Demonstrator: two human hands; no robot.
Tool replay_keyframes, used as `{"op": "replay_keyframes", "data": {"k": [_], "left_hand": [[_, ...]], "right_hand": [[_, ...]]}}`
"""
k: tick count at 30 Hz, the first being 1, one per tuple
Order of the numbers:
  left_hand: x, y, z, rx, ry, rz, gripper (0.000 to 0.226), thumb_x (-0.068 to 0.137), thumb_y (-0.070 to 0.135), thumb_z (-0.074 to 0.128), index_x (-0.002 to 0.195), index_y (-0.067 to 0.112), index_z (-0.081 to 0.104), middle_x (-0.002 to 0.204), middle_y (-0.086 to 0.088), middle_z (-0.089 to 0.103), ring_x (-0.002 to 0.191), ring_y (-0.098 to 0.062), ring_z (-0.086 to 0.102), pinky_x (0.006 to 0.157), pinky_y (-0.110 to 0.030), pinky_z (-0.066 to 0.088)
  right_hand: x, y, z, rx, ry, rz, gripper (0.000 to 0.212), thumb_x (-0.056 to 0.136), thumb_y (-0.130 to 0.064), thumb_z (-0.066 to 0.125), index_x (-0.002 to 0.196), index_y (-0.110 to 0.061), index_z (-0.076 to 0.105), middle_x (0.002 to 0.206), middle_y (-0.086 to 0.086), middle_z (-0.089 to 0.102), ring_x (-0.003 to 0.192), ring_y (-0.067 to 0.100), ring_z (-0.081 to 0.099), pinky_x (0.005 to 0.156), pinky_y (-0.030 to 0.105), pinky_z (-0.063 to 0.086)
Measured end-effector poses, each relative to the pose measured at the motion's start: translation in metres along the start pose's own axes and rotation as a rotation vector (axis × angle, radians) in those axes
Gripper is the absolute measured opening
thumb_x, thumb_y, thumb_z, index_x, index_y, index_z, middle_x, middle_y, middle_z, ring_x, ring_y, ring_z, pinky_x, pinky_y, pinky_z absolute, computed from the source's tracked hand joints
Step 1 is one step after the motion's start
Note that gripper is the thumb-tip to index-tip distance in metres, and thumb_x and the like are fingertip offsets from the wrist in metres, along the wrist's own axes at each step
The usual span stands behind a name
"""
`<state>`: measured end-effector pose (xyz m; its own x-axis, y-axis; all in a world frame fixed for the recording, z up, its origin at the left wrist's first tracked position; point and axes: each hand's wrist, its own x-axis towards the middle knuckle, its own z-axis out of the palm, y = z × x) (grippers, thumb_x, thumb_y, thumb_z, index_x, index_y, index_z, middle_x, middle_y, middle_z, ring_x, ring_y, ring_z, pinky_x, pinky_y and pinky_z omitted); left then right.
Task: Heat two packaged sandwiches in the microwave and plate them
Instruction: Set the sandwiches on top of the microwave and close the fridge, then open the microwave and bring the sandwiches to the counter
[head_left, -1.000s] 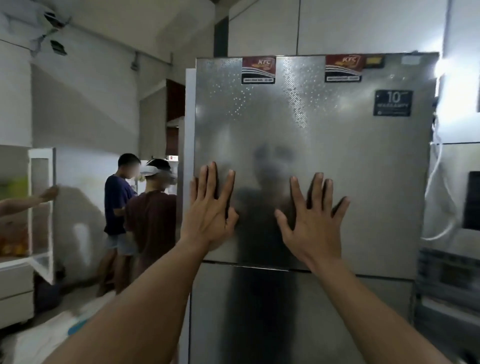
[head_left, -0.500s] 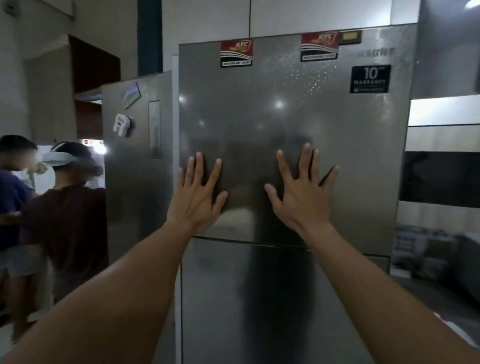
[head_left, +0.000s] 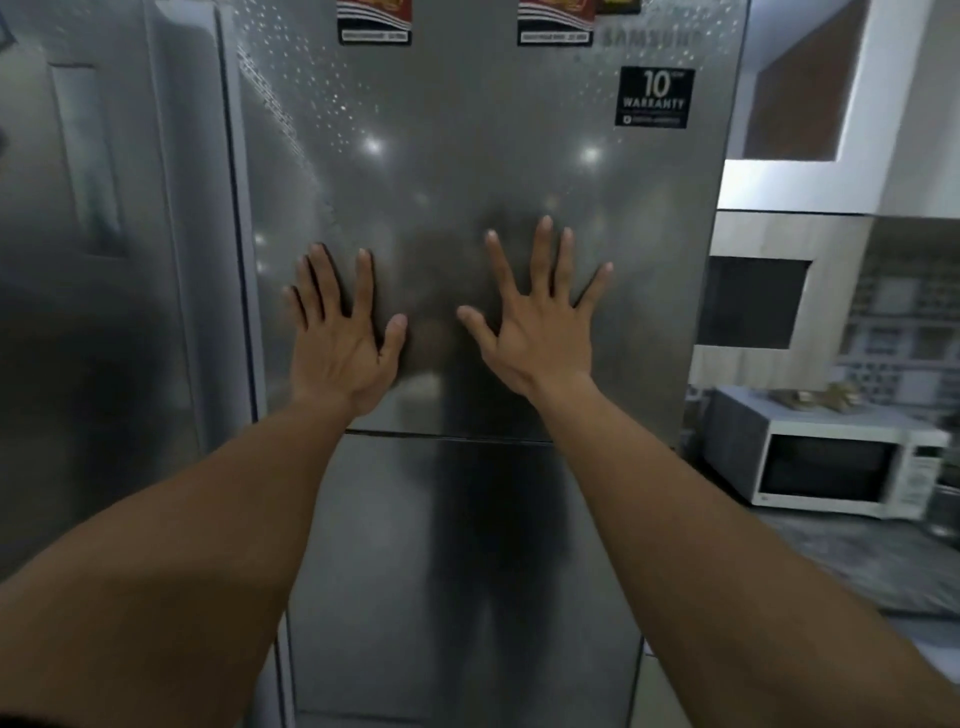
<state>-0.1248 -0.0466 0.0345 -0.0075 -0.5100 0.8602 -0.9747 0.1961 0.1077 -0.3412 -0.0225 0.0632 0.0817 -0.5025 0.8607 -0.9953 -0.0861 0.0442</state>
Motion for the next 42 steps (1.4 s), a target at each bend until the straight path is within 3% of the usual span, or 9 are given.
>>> {"op": "replay_keyframes", "data": {"k": [5,11,17,23,30,35,42], "left_hand": [[0.003,-0.004,0.005,-0.027,0.036,0.020,0.076,0.097,0.060,0.021,0.155,0.024,-0.012,0.159,-0.025,-0.016,0.147,-0.043,-0.015,0.118,-0.060,-0.004],[-0.001,0.004,-0.004,-0.038,0.004,0.037,0.077,0.097,0.048,0.033,0.156,0.017,-0.005,0.159,-0.028,-0.012,0.145,-0.048,-0.011,0.117,-0.063,0.001],[-0.015,0.047,-0.012,-0.065,-0.025,0.344,0.066,0.095,0.044,0.029,0.157,0.024,0.013,0.162,-0.023,-0.002,0.149,-0.041,-0.001,0.117,-0.061,0.009],[-0.032,0.135,-0.018,-0.245,-0.055,0.468,0.066,0.099,0.041,0.035,0.157,0.024,0.008,0.162,-0.022,-0.004,0.150,-0.037,-0.004,0.120,-0.056,0.007],[-0.063,0.249,-0.014,-0.485,-0.150,0.660,0.062,0.099,0.041,0.021,0.157,0.025,0.008,0.163,-0.017,0.001,0.151,-0.029,-0.003,0.122,-0.045,0.002],[-0.083,0.348,0.000,-0.540,-0.130,0.735,0.059,0.102,0.037,0.028,0.157,0.021,0.013,0.162,-0.019,0.010,0.151,-0.031,0.004,0.122,-0.047,0.007],[-0.101,0.497,0.038,-0.582,-0.242,0.738,0.063,0.101,0.044,0.025,0.157,0.023,0.006,0.162,-0.020,0.002,0.151,-0.033,-0.003,0.122,-0.052,0.007]], "right_hand": [[-0.007,-0.013,-0.001,0.010,-0.052,0.071,0.076,0.098,-0.070,0.018,0.157,-0.035,-0.015,0.162,0.013,-0.027,0.149,0.036,-0.025,0.112,0.071,-0.009],[-0.014,-0.012,-0.023,-0.032,-0.186,0.045,0.080,0.100,-0.059,0.035,0.157,-0.035,-0.015,0.163,0.013,-0.024,0.150,0.036,-0.019,0.114,0.071,0.000],[-0.043,0.015,-0.061,0.015,-0.267,0.142,0.075,0.102,-0.052,0.037,0.159,-0.030,-0.008,0.164,0.017,-0.016,0.152,0.034,-0.013,0.118,0.064,-0.002],[-0.088,0.071,-0.110,-0.078,-0.283,0.286,0.069,0.104,-0.047,0.036,0.159,-0.026,0.002,0.166,0.017,-0.006,0.153,0.034,-0.007,0.119,0.062,0.004],[-0.145,0.161,-0.153,-0.197,-0.296,0.458,0.064,0.103,-0.038,0.037,0.159,-0.024,0.009,0.166,0.017,0.003,0.153,0.033,-0.003,0.120,0.062,0.004],[-0.187,0.245,-0.179,-0.306,-0.315,0.557,0.066,0.102,-0.041,0.036,0.159,-0.024,0.008,0.166,0.017,0.001,0.153,0.034,-0.004,0.119,0.062,0.005],[-0.221,0.384,-0.208,-0.406,-0.364,0.626,0.066,0.103,-0.044,0.034,0.160,-0.024,0.006,0.166,0.016,-0.001,0.153,0.033,-0.005,0.120,0.060,0.002]]}}
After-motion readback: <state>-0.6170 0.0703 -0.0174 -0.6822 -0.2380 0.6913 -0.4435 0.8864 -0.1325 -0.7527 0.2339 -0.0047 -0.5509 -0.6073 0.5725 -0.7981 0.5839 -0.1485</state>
